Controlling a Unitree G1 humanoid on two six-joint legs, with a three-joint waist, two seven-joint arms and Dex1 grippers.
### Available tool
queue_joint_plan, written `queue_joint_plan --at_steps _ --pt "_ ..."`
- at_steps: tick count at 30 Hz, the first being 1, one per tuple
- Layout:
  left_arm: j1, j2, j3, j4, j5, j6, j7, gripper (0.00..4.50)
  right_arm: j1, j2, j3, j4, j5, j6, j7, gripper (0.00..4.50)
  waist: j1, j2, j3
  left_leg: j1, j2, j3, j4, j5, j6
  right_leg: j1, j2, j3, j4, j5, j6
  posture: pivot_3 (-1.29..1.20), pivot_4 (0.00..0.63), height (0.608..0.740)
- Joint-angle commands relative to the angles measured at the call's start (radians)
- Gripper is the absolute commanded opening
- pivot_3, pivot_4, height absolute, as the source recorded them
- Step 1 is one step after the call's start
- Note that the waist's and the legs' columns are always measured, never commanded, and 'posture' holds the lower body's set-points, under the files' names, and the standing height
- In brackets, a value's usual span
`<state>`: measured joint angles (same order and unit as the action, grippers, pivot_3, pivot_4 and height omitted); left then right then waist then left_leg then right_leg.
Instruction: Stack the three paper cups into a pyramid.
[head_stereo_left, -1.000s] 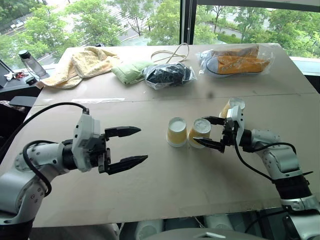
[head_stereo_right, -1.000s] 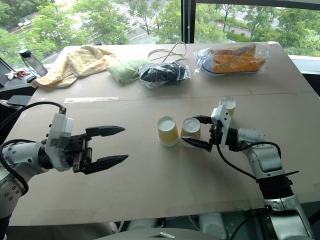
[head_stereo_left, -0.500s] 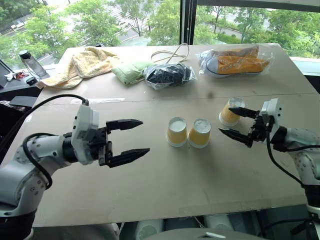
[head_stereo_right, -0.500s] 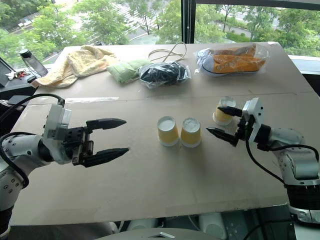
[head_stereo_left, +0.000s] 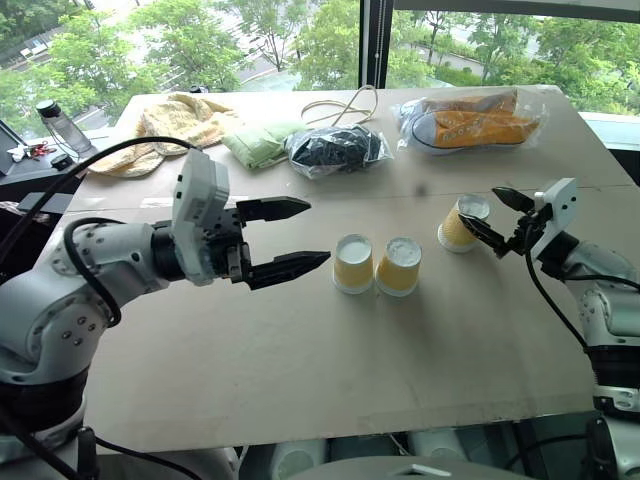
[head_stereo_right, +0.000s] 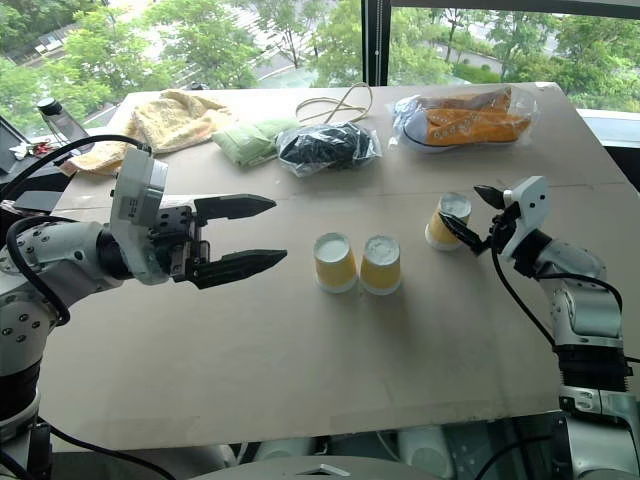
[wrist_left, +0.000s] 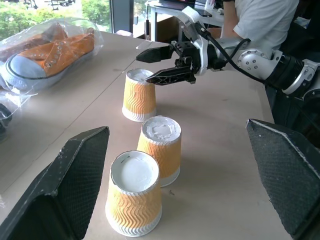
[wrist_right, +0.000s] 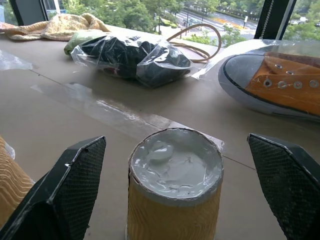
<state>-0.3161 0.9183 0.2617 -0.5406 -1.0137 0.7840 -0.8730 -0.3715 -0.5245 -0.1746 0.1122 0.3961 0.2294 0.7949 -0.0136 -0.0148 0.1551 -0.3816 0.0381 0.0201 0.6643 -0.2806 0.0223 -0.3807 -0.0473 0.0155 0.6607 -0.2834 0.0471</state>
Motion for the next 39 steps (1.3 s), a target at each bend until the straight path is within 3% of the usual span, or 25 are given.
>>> queue_joint_plan --at_steps 1,6,9,12,13,21,24,28,33,39 --pt "-0.021 0.016 0.01 -0.029 -0.02 0.001 -0.011 4.5 -0.028 0.007 0.002 0.019 -0.003 -0.014 -0.003 4.47 0.0 0.0 0.0 0.0 0.0 0.0 0.0 0.0 0.0 0.0 0.0 0.0 0.0 0.0 0.0 0.0 0.15 0.74" --pt "-0.021 0.016 0.005 -0.029 -0.011 -0.001 -0.019 4.5 -0.042 0.019 0.013 0.058 -0.007 -0.01 0.009 4.47 0.0 0.0 0.0 0.0 0.0 0.0 0.0 0.0 0.0 0.0 0.0 0.0 0.0 0.0 0.0 0.0 0.15 0.74" --pt "-0.02 0.016 0.008 -0.029 -0.009 -0.002 -0.023 4.5 -0.045 0.022 0.013 0.068 -0.009 -0.02 0.013 3.69 0.0 0.0 0.0 0.0 0.0 0.0 0.0 0.0 0.0 0.0 0.0 0.0 0.0 0.0 0.0 0.0 0.15 0.74" --pt "-0.015 0.016 0.011 -0.029 -0.005 -0.004 -0.025 4.5 -0.048 0.025 0.011 0.072 -0.008 -0.029 0.017 2.27 0.0 0.0 0.0 0.0 0.0 0.0 0.0 0.0 0.0 0.0 0.0 0.0 0.0 0.0 0.0 0.0 0.15 0.74" --pt "-0.012 0.016 0.012 -0.029 -0.005 -0.005 -0.026 4.5 -0.048 0.024 0.012 0.071 -0.008 -0.028 0.021 2.17 0.0 0.0 0.0 0.0 0.0 0.0 0.0 0.0 0.0 0.0 0.0 0.0 0.0 0.0 0.0 0.0 0.15 0.74" --pt "0.025 0.021 0.014 -0.032 0.025 -0.021 -0.052 4.5 -0.075 0.015 0.028 -0.01 0.002 0.001 0.036 2.17 -0.001 0.001 0.001 0.0 0.0 0.0 0.0 0.0 0.0 0.0 0.0 0.0 0.0 0.0 0.0 0.0 0.15 0.74" --pt "0.131 0.004 0.026 -0.032 0.076 -0.083 -0.107 4.5 -0.162 0.021 0.069 -0.18 0.072 0.163 0.009 2.17 -0.014 0.007 0.004 0.0 0.0 0.002 0.0 0.0 0.0 -0.002 0.0 0.002 0.001 0.0 0.0 0.0 0.15 0.74" --pt "0.241 -0.013 0.002 -0.012 0.168 -0.179 -0.171 4.5 -0.226 0.027 0.112 -0.317 0.172 0.334 0.016 2.17 -0.014 0.005 0.004 -0.003 0.001 0.0 -0.001 0.0 0.0 -0.006 0.001 0.001 0.002 0.0 0.0 0.0 0.15 0.74" --pt "0.255 -0.044 0.003 -0.005 0.181 -0.21 -0.166 4.5 -0.266 -0.009 0.161 -0.439 0.295 0.513 0.06 2.17 0.007 0.005 0.005 -0.006 0.001 -0.002 -0.003 0.0 0.0 -0.008 -0.001 0.0 0.0 0.0 0.0 0.0 0.15 0.74" --pt "0.253 -0.055 0.0 -0.03 0.171 -0.207 -0.162 4.5 -0.259 -0.044 0.212 -0.48 0.298 0.559 0.079 2.17 0.002 0.005 0.004 -0.011 -0.001 0.0 0.002 0.0 0.0 -0.01 -0.004 -0.001 0.0 0.0 0.0 0.0 0.15 0.74"
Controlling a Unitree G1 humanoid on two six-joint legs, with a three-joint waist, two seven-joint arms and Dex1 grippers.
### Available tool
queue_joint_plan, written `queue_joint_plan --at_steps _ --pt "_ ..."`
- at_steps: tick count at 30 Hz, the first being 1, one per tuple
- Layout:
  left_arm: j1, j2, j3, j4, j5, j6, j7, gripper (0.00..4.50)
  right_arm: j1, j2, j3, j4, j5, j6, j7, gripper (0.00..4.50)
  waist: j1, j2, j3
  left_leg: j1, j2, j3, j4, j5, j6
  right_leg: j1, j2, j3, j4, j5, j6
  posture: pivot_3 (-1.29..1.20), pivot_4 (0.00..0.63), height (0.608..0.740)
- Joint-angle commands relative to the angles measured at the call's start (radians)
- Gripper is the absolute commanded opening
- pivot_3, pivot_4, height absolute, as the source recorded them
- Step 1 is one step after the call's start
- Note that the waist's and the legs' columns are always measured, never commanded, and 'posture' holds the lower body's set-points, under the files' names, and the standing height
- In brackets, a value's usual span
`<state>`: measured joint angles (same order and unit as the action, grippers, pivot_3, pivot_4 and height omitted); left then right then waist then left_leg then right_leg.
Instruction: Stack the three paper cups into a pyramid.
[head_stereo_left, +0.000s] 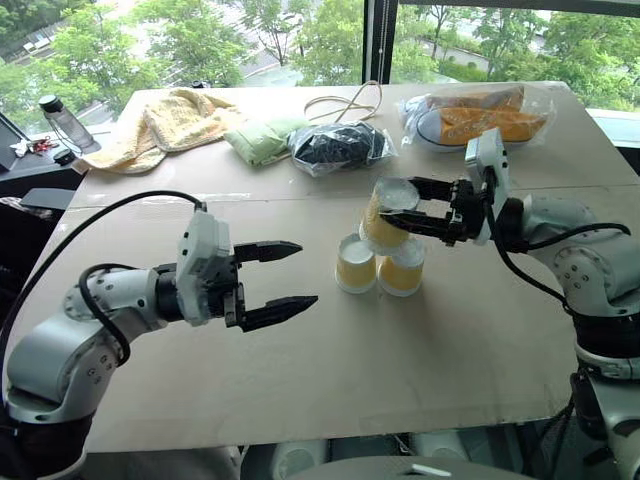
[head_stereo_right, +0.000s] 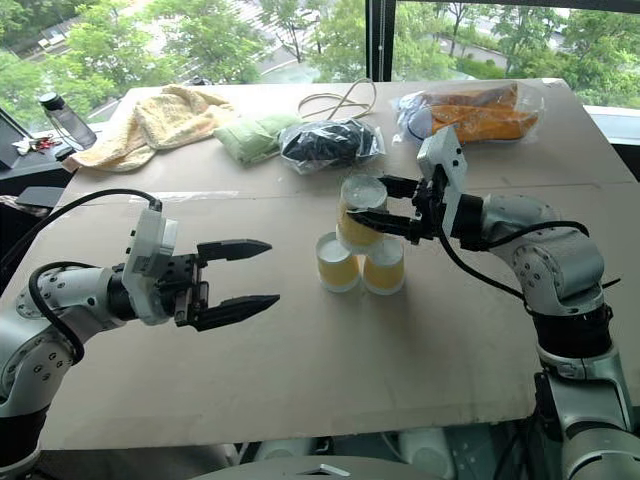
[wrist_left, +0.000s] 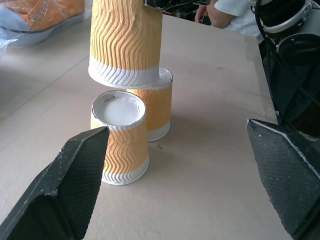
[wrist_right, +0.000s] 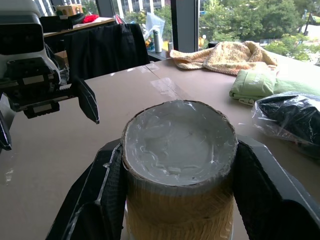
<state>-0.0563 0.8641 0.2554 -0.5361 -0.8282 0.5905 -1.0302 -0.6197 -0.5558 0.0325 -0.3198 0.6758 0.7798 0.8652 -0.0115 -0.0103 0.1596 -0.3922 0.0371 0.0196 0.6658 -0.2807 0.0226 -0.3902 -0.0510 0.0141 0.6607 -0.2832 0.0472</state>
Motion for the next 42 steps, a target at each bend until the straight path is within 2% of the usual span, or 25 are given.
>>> queue_joint_plan --at_steps 1,10,12,15,19,23,26,28,30,35,39,42 --pt "-0.01 0.0 0.007 -0.036 -0.017 -0.012 -0.004 4.5 -0.01 -0.014 0.007 -0.05 0.019 0.014 0.01 2.17 0.0 0.0 0.0 -0.001 0.0 0.0 0.0 0.0 0.0 -0.002 0.0 0.0 0.001 0.0 0.0 0.0 0.15 0.74" --pt "-0.022 0.005 0.006 -0.029 -0.004 -0.019 -0.012 4.5 -0.008 -0.017 0.017 -0.06 0.025 0.031 0.007 2.17 -0.001 0.0 0.0 -0.005 0.001 0.0 0.0 0.0 0.0 -0.006 0.002 0.0 0.002 0.0 0.0 0.0 0.15 0.74" --pt "-0.025 0.006 0.004 -0.024 0.006 -0.023 -0.012 4.5 -0.006 -0.016 0.012 -0.06 0.032 0.033 0.01 3.23 -0.001 0.0 0.0 -0.005 0.001 0.0 0.0 0.0 0.0 -0.006 0.002 0.0 0.002 0.0 0.0 0.0 0.15 0.74" --pt "-0.025 0.006 0.002 -0.02 0.008 -0.026 -0.015 4.5 -0.007 -0.023 -0.002 -0.063 0.044 0.038 0.012 4.41 -0.001 0.0 0.0 -0.005 0.001 0.0 0.0 0.0 0.0 -0.006 0.002 0.0 0.002 0.0 0.0 0.0 0.15 0.74" --pt "-0.02 0.001 0.012 -0.023 -0.002 -0.024 -0.017 4.5 -0.001 -0.055 -0.057 -0.077 0.085 0.056 0.01 4.41 -0.001 0.0 0.0 -0.005 0.001 0.0 0.0 0.0 0.0 -0.006 0.002 -0.001 0.002 0.0 0.0 0.0 0.15 0.74" --pt "0.017 -0.027 0.034 -0.037 -0.01 -0.054 -0.024 4.5 0.053 -0.146 -0.16 -0.093 0.141 0.063 0.052 4.41 0.002 0.0 0.0 -0.005 0.001 -0.001 0.0 0.0 0.0 -0.006 0.002 -0.001 0.001 0.0 0.0 0.0 0.15 0.74" --pt "0.085 -0.059 0.059 -0.032 0.024 -0.1 -0.012 4.5 0.148 -0.221 -0.281 -0.097 0.204 0.06 0.113 4.41 0.004 0.0 0.0 -0.006 0.001 0.0 0.0 0.0 0.0 -0.005 0.001 -0.001 0.001 0.0 0.0 0.0 0.15 0.74" --pt "0.142 -0.087 0.044 -0.001 0.12 -0.143 0.047 4.5 0.263 -0.262 -0.322 -0.068 0.143 -0.014 0.147 4.41 0.004 -0.001 -0.001 -0.006 0.001 0.0 0.0 0.0 0.0 -0.005 0.001 0.0 0.0 0.0 0.0 0.0 0.15 0.74" --pt "0.184 -0.122 -0.01 0.036 0.251 -0.189 0.136 4.5 0.377 -0.249 -0.333 -0.009 0.067 -0.114 0.161 4.41 0.004 -0.002 -0.002 -0.004 0.001 -0.001 0.0 0.0 0.0 -0.004 0.002 0.0 0.001 0.0 0.0 0.0 0.15 0.74" --pt "0.233 -0.275 -0.102 0.116 0.39 -0.309 0.247 4.5 0.552 -0.129 -0.294 0.196 -0.119 -0.472 0.213 4.41 0.0 -0.004 -0.003 0.0 0.001 0.0 0.002 0.0 0.0 -0.001 0.003 0.002 0.002 0.0 0.0 0.0 0.15 0.74" --pt "0.293 -0.328 -0.169 0.171 0.476 -0.39 0.268 4.5 0.629 -0.058 -0.253 0.385 -0.234 -0.737 0.257 4.41 0.0 -0.004 -0.004 0.001 0.001 0.001 0.003 0.0 0.0 0.001 0.003 0.002 0.002 0.001 0.002 0.0 0.15 0.74" --pt "0.314 -0.349 -0.201 0.221 0.544 -0.443 0.296 4.5 0.631 -0.015 -0.259 0.455 -0.233 -0.807 0.259 4.41 -0.001 -0.003 -0.004 0.002 0.001 0.001 0.002 0.0 0.0 0.001 0.003 0.002 0.002 0.001 0.001 0.0 0.15 0.74"
